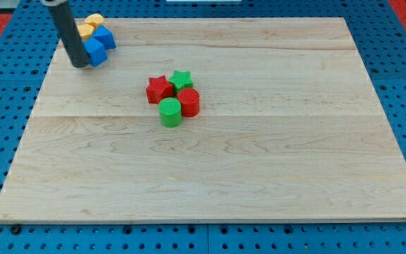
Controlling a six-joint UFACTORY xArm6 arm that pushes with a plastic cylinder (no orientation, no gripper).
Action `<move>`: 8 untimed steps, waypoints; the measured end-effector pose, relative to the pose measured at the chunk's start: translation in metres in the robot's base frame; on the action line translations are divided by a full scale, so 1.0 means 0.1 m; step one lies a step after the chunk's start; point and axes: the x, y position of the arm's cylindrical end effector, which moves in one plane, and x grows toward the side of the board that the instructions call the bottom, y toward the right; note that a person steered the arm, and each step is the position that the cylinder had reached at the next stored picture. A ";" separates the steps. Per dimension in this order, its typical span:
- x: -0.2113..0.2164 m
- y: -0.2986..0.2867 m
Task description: Drag the green circle towards the right side
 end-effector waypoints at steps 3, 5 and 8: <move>0.88 1.44; 1.31 1.46; 1.71 2.70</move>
